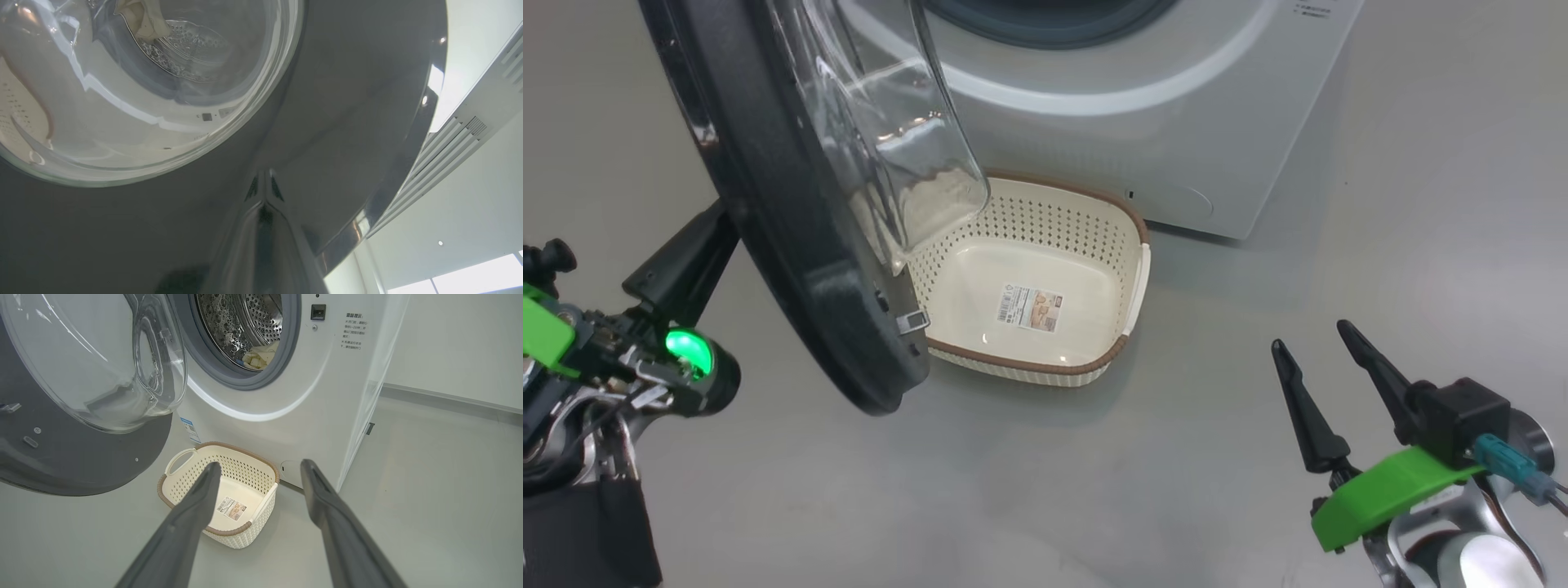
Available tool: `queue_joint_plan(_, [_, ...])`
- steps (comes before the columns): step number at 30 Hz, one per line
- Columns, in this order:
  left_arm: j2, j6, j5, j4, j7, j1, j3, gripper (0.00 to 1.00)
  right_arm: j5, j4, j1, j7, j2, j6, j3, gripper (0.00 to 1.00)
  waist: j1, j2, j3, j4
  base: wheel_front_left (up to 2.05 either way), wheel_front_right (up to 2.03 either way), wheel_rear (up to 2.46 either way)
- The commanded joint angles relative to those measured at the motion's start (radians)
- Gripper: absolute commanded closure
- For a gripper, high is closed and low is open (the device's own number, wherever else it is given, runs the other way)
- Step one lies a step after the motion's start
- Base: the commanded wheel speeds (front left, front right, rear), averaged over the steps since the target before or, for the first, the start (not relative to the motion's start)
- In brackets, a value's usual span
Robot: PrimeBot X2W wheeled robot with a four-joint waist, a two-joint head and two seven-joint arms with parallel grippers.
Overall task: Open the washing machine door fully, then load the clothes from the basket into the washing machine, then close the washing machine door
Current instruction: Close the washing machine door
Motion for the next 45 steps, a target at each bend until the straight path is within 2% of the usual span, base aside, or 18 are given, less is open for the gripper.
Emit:
queue_joint_plan(1, [0.019, -0.007, 0.008, -0.045, 0.015, -0.014, 0.013, 1.00, 0.008, -0.027, -0.040, -0.016, 0.002, 0.004, 0.021, 0.00, 0.0000, 0.0000, 0.003, -0.018, 0.00, 0.00, 0.00])
queue_joint_plan(17, [0.002, -0.007, -0.005, -0.032, -0.035, -0.094, -0.033, 1.00, 0.017, 0.004, -0.080, -0.058, 0.018, 0.004, 0.020, 0.00, 0.0000, 0.0000, 0.051, -0.150, 0.00, 0.00, 0.00])
queue_joint_plan(31, [0.001, -0.007, 0.020, 0.025, -0.183, -0.199, -0.064, 1.00, 0.034, 0.051, -0.110, -0.098, 0.026, 0.004, 0.025, 0.00, 0.0000, 0.0000, 0.069, -0.289, 0.00, 0.00, 0.00])
queue_joint_plan(38, [0.001, -0.007, 0.023, 0.041, -0.207, -0.222, -0.066, 1.00, 0.041, 0.067, -0.117, -0.114, 0.028, 0.004, 0.022, 0.00, 0.0000, 0.0000, 0.073, -0.323, 0.00, 0.00, 0.00])
queue_joint_plan(45, [0.001, -0.007, 0.004, 0.029, -0.215, -0.207, -0.060, 1.00, 0.053, 0.083, -0.123, -0.128, 0.028, 0.004, 0.015, 0.00, 0.0000, 0.0000, 0.069, -0.323, 0.00, 0.00, 0.00])
